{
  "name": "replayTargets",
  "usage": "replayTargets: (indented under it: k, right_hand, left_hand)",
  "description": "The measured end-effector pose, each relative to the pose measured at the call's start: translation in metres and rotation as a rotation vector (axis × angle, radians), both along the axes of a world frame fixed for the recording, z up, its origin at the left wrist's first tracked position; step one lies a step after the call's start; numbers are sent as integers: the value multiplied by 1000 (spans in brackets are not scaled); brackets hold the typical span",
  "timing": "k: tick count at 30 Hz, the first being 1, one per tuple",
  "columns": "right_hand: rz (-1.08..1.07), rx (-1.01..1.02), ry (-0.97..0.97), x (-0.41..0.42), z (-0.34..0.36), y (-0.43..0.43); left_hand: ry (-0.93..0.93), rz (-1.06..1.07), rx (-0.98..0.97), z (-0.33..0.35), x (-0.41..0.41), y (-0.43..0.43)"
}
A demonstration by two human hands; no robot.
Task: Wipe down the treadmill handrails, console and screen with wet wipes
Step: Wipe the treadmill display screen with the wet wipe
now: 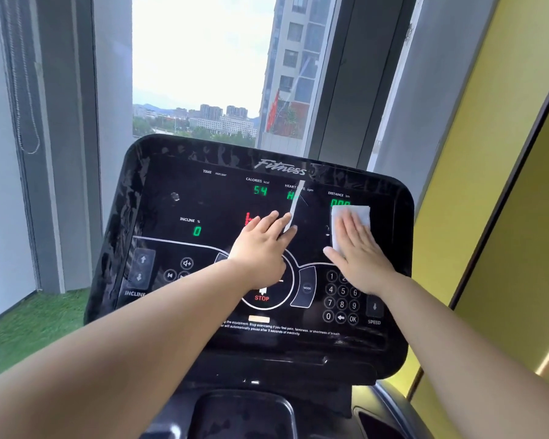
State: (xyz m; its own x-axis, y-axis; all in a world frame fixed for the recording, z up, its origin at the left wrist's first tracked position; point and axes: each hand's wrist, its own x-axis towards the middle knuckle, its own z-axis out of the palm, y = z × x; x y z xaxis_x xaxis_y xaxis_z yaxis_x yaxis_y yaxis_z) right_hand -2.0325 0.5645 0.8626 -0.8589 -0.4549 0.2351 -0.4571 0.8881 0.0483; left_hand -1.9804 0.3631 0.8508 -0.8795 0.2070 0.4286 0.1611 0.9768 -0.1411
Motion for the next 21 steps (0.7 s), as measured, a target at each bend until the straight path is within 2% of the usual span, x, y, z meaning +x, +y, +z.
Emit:
replayTargets:
  k: [5, 9, 12, 18, 21]
  right_hand:
    - [-91, -114, 22, -4, 6, -30]
    - [25, 53, 31, 6, -17, -21]
    - [71, 157, 35, 3, -6, -4]
    - [-73, -55, 52, -8, 13, -30]
    - [-57, -18, 53, -1, -5, -36]
  left_hand:
    - [16, 0, 5, -2, -1, 1]
    - [21, -3, -14, -2, -1, -1]
    - [16, -14, -16, -1, -1, -3]
    - [23, -21, -4, -1, -1, -3]
    - [22, -18, -3, -2, -2, -3]
